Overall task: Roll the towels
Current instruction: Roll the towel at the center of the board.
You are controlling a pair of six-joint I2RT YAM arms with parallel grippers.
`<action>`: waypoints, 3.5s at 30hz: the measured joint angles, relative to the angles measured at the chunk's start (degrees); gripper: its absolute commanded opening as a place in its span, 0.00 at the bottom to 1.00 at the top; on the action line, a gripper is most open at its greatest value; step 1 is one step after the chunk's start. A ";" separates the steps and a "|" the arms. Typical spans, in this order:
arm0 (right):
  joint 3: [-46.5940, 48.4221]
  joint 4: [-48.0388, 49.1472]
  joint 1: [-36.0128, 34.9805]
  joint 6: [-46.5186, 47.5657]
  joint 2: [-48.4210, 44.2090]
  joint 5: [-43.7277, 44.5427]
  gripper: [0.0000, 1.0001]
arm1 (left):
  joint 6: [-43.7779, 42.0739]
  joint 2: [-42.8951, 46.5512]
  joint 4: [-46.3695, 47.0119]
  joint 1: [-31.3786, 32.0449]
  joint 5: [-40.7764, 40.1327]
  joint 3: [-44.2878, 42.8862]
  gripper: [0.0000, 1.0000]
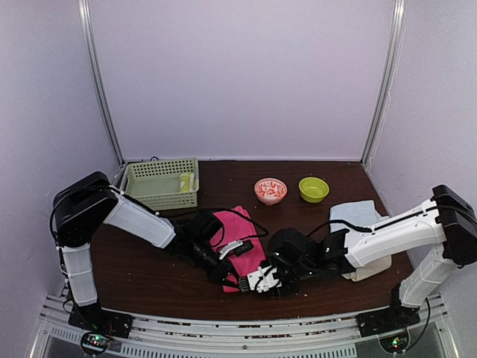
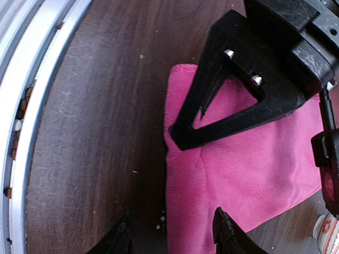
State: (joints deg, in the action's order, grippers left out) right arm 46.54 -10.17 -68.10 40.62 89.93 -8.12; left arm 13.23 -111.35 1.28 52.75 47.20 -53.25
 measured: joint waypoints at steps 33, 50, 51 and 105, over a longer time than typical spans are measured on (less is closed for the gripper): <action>14.99 -13.75 4.55 -5.51 12.55 -12.57 0.00 | 2.97 20.17 -2.58 -1.81 -13.05 8.00 0.41; 48.50 -47.52 19.41 -13.49 41.51 -44.54 0.00 | -8.17 42.45 -9.33 14.05 -52.78 8.76 0.51; 49.09 -48.41 19.67 -13.64 42.18 -45.46 0.00 | -9.40 40.98 -9.90 15.80 -53.24 7.54 0.51; 46.25 -50.64 21.38 -10.21 37.11 -43.69 0.29 | -16.17 6.36 -14.23 16.68 -48.63 -6.82 0.00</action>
State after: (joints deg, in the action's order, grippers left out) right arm 92.79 -60.82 -46.72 30.41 127.04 -51.81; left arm -2.94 -104.99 -12.95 69.43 -1.43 -60.07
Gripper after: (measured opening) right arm 0.280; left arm 0.026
